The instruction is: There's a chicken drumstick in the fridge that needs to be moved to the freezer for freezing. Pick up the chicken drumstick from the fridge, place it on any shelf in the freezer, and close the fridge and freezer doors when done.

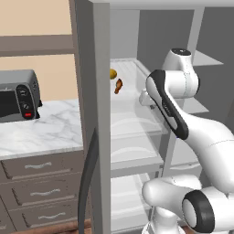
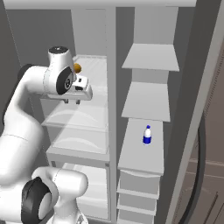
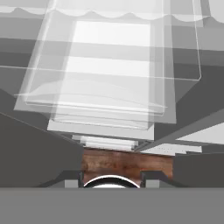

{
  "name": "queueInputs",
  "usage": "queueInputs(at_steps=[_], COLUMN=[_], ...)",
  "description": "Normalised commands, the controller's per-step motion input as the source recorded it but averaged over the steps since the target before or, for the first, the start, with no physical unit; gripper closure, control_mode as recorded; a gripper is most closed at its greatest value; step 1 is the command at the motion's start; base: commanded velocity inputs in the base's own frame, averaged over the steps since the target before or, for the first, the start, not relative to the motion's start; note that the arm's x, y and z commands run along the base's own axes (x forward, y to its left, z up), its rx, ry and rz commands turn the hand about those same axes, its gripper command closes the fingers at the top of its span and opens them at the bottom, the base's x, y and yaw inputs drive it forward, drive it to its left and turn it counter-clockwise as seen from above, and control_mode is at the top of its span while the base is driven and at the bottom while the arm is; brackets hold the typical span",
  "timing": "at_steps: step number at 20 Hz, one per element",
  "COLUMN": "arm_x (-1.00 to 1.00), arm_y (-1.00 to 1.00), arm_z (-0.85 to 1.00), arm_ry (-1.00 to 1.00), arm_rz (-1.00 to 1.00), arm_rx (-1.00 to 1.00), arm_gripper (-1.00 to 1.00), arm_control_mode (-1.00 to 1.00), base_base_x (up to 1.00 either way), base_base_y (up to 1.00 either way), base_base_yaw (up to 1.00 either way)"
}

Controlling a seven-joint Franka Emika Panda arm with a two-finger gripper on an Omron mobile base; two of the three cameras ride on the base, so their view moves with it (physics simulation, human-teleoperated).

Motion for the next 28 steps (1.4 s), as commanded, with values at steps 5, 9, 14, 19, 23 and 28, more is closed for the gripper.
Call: queueInputs(at_steps=[5, 9, 14, 19, 23, 28], arm_x=[-0.09, -0.03, 0.18, 0.41, 0.42, 0.39], arm_y=[0.25, 0.33, 0.04, 0.27, 0.18, 0.01], arm_z=[0.06, 0.11, 0.30, 0.32, 0.06, 0.00], arm_ry=[-0.10, -0.20, -0.13, -0.06, 0.00, 0.01], arm_rz=[0.00, -0.01, -0.10, -0.11, -0.04, 0.00], arm_rx=[0.00, 0.00, 0.01, 0.06, 0.10, 0.01], arm_gripper=[-1.00, -1.00, -1.00, -1.00, -1.00, -1.00], arm_control_mode=[-1.00, -1.00, -1.00, -1.00, -1.00, -1.00], base_base_x=[0.00, 0.00, 0.00, 0.00, 0.00, 0.00], base_base_y=[0.00, 0.00, 0.00, 0.00, 0.00, 0.00], base_base_yaw=[0.00, 0.00, 0.00, 0.00, 0.00, 0.00])
